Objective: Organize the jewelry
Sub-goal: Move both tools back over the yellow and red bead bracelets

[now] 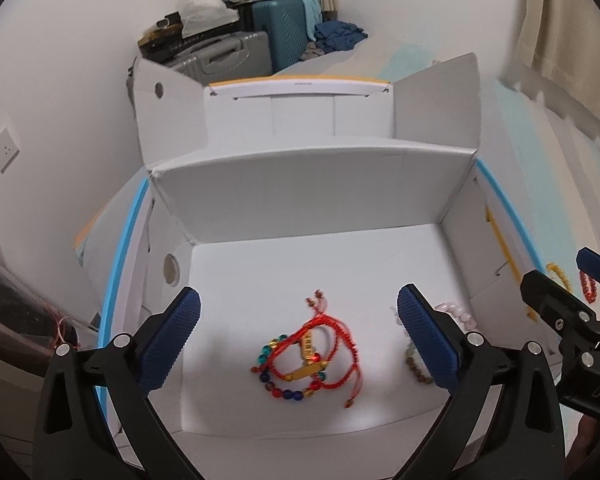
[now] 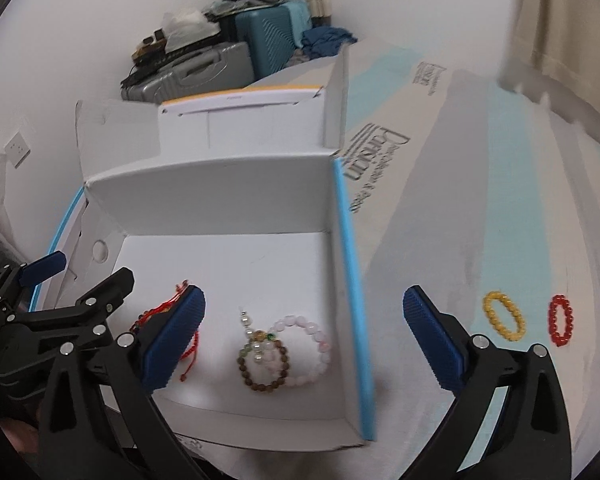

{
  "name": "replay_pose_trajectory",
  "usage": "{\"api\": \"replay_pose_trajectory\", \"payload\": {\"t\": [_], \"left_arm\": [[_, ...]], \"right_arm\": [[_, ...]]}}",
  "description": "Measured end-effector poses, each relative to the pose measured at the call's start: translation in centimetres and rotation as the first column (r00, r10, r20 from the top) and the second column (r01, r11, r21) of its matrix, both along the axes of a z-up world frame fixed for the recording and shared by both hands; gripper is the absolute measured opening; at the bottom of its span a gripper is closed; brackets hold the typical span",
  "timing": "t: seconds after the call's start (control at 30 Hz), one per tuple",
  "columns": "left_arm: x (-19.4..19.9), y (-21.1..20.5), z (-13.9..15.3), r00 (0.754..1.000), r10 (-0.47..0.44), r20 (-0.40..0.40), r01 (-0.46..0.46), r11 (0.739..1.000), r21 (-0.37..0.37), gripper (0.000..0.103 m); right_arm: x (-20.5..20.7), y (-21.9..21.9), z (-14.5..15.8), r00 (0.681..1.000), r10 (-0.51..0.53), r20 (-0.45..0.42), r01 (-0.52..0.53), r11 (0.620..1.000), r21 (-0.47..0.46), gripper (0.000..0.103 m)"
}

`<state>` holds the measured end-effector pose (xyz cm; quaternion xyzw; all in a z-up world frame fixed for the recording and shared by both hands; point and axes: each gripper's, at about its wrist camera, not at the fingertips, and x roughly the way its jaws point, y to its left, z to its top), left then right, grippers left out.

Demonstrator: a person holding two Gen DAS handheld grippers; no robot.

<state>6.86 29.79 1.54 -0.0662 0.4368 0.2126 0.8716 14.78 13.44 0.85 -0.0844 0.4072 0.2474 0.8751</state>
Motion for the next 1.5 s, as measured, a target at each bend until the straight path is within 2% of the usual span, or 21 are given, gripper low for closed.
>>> {"api": "replay_pose_trajectory", "payload": {"t": [0.33, 0.63, 0.9, 1.2, 1.5], "left_arm": [[2.1, -6.3, 1.6, 0.992, -0.115, 0.043, 0.114, 0.993, 0.012, 0.097], [4.2, -12.4, 2.8, 0.976, -0.202, 0.075, 0.201, 0.979, 0.02, 0.097], [6.6, -18.1, 3.4, 0.946, -0.308, 0.098, 0.306, 0.951, 0.035, 0.097], [9.5, -24.3, 1.3, 0.907, -0.415, 0.068, 0.415, 0.91, 0.015, 0.097], [13.2, -27.9, -1.3, 0.877, -0.477, 0.056, 0.478, 0.878, -0.019, 0.097]], "right_arm": [[1.6, -7.1, 2.4, 0.992, -0.119, 0.033, 0.117, 0.992, 0.046, 0.095], [2.9, -13.8, 3.8, 0.971, -0.233, 0.059, 0.23, 0.971, 0.063, 0.095], [4.2, -20.1, 4.3, 0.941, -0.329, 0.075, 0.325, 0.943, 0.065, 0.095], [6.2, -26.8, 3.2, 0.896, -0.436, 0.079, 0.433, 0.9, 0.053, 0.095], [9.4, -31.6, -0.1, 0.849, -0.526, 0.048, 0.527, 0.85, 0.007, 0.095]]}}
